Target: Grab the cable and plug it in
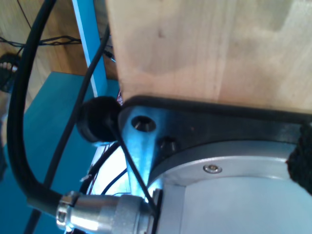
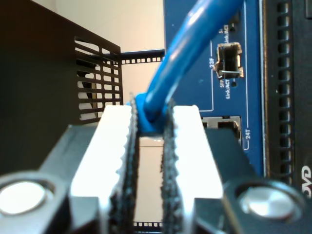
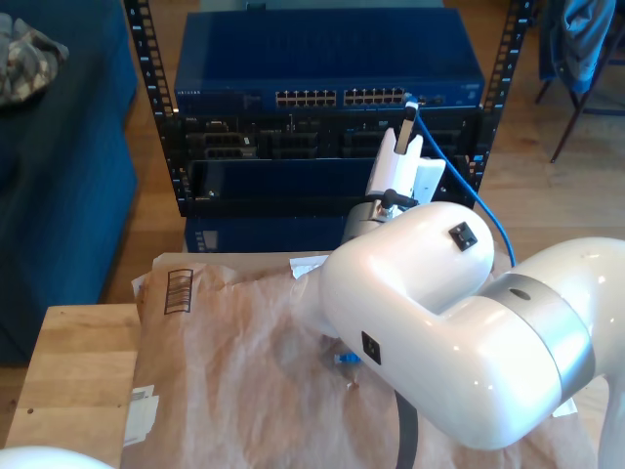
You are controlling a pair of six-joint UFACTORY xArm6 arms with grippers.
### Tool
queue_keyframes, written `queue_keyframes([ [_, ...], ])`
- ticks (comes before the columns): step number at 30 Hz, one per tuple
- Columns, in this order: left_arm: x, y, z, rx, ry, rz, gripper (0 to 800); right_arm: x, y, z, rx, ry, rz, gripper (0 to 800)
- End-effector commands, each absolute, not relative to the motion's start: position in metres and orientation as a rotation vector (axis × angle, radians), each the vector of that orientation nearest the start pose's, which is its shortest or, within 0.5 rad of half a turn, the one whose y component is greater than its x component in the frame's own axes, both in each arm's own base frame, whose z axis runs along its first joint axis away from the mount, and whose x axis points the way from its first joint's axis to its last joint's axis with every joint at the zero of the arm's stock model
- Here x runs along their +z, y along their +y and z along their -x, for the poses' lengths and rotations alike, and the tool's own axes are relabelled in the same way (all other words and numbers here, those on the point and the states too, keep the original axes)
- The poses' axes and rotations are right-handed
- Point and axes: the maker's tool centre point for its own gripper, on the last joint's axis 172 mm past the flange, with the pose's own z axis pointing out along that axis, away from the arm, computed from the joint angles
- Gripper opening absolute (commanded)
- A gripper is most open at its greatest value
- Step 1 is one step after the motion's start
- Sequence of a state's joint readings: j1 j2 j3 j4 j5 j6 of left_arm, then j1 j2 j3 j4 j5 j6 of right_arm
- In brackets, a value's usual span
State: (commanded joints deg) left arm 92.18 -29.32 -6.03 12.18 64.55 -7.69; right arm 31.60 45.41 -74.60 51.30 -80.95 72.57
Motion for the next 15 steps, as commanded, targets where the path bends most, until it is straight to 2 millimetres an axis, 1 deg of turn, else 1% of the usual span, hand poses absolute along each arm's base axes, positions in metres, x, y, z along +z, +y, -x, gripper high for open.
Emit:
queue_keyframes([
  [15, 0.038, 0.106, 0.048, -0.706, 2.037, -1.976, 800, 0.277, 0.139, -0.645, -1.451, 1.364, 0.842, 0],
])
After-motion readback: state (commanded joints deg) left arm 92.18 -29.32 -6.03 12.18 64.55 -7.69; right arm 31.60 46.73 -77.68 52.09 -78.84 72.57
